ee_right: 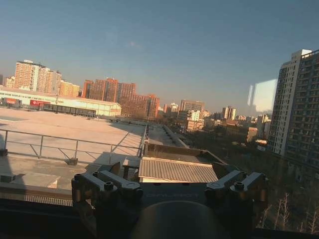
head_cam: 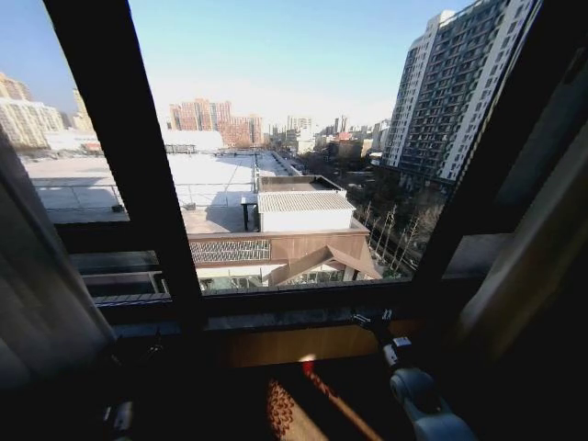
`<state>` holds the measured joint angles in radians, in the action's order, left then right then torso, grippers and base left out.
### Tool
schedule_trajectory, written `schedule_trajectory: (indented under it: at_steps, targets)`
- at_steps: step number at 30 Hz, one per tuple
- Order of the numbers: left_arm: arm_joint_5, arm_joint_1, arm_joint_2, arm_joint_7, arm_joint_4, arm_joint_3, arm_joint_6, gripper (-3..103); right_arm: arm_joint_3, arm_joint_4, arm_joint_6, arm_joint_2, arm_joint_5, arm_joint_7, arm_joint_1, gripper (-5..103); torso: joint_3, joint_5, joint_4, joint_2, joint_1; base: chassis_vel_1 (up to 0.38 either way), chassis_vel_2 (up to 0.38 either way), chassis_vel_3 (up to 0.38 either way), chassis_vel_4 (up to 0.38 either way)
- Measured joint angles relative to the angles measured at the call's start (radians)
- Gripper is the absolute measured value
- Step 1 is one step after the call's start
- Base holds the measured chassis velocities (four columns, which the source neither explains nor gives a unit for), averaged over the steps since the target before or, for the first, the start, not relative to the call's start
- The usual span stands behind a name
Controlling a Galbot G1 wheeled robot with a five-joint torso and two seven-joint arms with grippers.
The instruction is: Open the curtains by pulling them apart, changing their state from closed to fully open.
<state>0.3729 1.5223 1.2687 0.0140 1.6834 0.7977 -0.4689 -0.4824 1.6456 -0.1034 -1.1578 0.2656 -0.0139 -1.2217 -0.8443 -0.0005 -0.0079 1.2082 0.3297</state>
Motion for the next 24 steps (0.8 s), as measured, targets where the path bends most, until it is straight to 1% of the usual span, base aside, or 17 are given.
schedule_trajectory:
  at_steps: [2, 8, 11, 13, 15, 20, 22, 24]
  targets:
    - [0.000, 0.000, 0.000, 0.000, 0.000, 0.000, 0.000, 100, 0.000, 0.000, 0.000, 0.000, 0.000, 0.000, 0.000, 100, 0.000, -0.0003, 0.0000, 0.000, 0.000, 0.387, 0.328, -0.389, -0.320]
    - [0.000, 0.000, 0.000, 0.000, 0.000, 0.000, 0.000, 100, 0.000, 0.000, 0.000, 0.000, 0.000, 0.000, 0.000, 100, 0.000, 0.0015, -0.0001, 0.000, 0.000, 0.384, 0.334, -0.388, -0.336]
    - [0.000, 0.000, 0.000, 0.000, 0.000, 0.000, 0.000, 100, 0.000, 0.000, 0.000, 0.000, 0.000, 0.000, 0.000, 100, 0.000, 0.0000, 0.0000, 0.000, 0.000, 0.289, 0.292, -0.299, -0.315]
    - [0.000, 0.000, 0.000, 0.000, 0.000, 0.000, 0.000, 100, 0.000, 0.000, 0.000, 0.000, 0.000, 0.000, 0.000, 100, 0.000, -0.0003, 0.0000, 0.000, 0.000, 0.264, 0.256, -0.255, -0.277]
    - [0.000, 0.000, 0.000, 0.001, 0.000, 0.000, 0.000, 100, 0.000, 0.000, 0.000, 0.000, 0.000, 0.000, 0.000, 100, 0.000, 0.0006, 0.0002, 0.000, 0.000, 0.188, 0.209, -0.174, -0.143]
    - [0.000, 0.000, 0.000, 0.001, 0.000, 0.000, 0.000, 100, 0.000, 0.000, 0.000, 0.000, 0.000, 0.000, 0.000, 100, 0.000, -0.0003, 0.0002, 0.000, 0.000, 0.063, 0.046, -0.037, -0.069]
    - [0.000, 0.000, 0.000, 0.001, 0.000, 0.000, 0.000, 100, 0.000, 0.000, 0.000, 0.000, 0.000, 0.000, 0.000, 100, 0.000, 0.0013, -0.0002, 0.000, 0.000, 0.000, 0.000, 0.000, 0.000]
    - [0.000, 0.000, 0.000, 0.001, 0.000, 0.000, 0.000, 100, 0.000, 0.000, 0.000, 0.000, 0.000, 0.000, 0.000, 100, 0.000, 0.0017, -0.0003, 0.000, 0.000, 0.000, 0.000, 0.000, 0.000]
